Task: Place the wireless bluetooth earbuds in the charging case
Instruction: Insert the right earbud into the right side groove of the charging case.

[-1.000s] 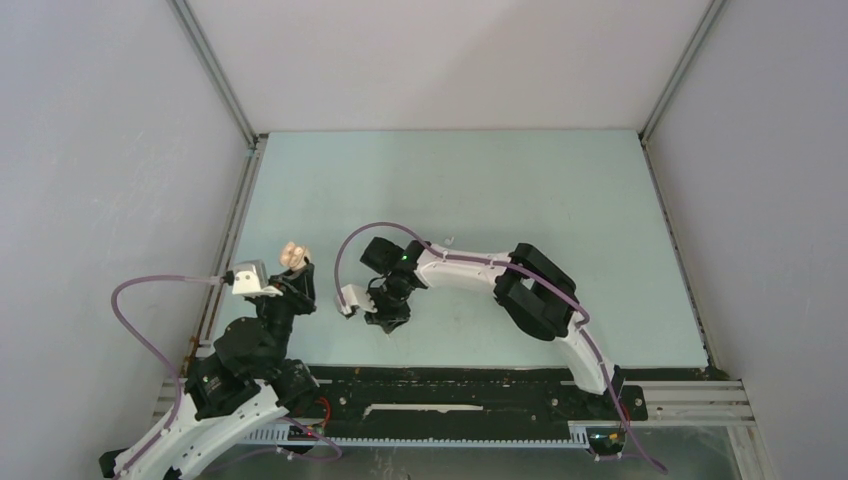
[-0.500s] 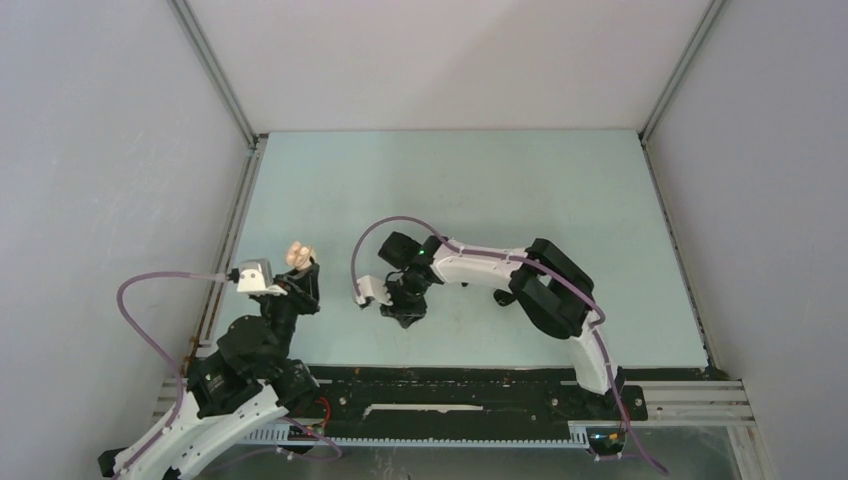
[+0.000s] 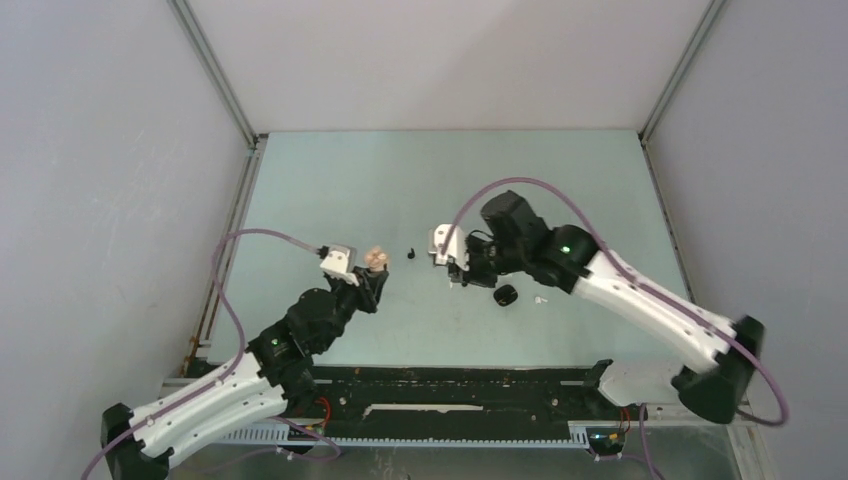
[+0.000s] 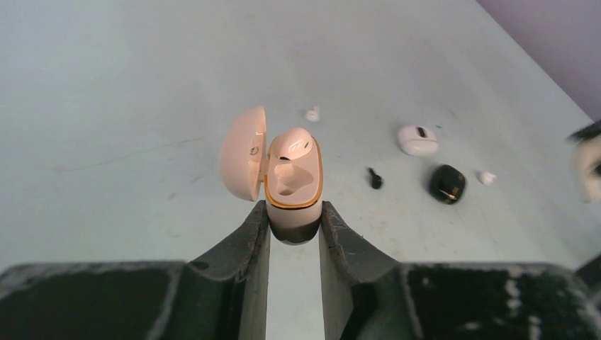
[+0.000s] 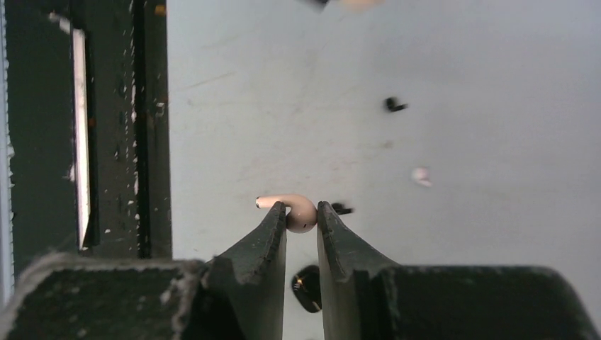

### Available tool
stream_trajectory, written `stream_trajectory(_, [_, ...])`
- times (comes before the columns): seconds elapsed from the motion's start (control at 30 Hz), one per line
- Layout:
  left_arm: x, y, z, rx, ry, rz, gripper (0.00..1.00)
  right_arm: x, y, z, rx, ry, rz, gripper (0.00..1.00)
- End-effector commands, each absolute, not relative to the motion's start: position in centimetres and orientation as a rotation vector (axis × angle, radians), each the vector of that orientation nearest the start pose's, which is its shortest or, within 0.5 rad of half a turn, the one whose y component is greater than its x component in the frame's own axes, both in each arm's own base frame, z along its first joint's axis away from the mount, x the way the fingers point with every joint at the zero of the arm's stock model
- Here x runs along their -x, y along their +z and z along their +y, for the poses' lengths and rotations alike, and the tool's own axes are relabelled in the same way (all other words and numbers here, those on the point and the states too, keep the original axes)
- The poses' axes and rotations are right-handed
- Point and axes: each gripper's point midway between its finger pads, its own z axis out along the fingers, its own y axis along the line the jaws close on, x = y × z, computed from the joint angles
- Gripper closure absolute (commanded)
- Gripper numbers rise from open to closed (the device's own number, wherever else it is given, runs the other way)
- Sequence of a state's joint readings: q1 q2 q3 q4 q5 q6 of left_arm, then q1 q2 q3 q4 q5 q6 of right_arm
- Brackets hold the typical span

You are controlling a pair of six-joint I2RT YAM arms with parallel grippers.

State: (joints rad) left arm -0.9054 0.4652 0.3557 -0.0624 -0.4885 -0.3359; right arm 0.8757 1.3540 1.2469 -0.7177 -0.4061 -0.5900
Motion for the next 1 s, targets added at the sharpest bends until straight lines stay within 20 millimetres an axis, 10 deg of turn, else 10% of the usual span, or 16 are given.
stream_trajectory(0.0, [-21.2, 22.7, -21.4, -0.284, -0.737, 1.572, 1.0, -19.8, 26.8, 28.9, 1.58, 0.499, 1.49, 1.0])
stream_trajectory(0.37, [-16.4, 25.0, -29.0, -0.679, -1.122, 1.415, 1.0, -20.9, 29.7, 31.7, 1.578, 0.294, 1.285, 1.0])
stream_trajectory(0.97, [-15.9, 26.9, -30.3, -0.623, -1.269, 1.423, 1.0, -20.3, 30.5, 33.5, 1.599, 0.171, 1.145, 1.0])
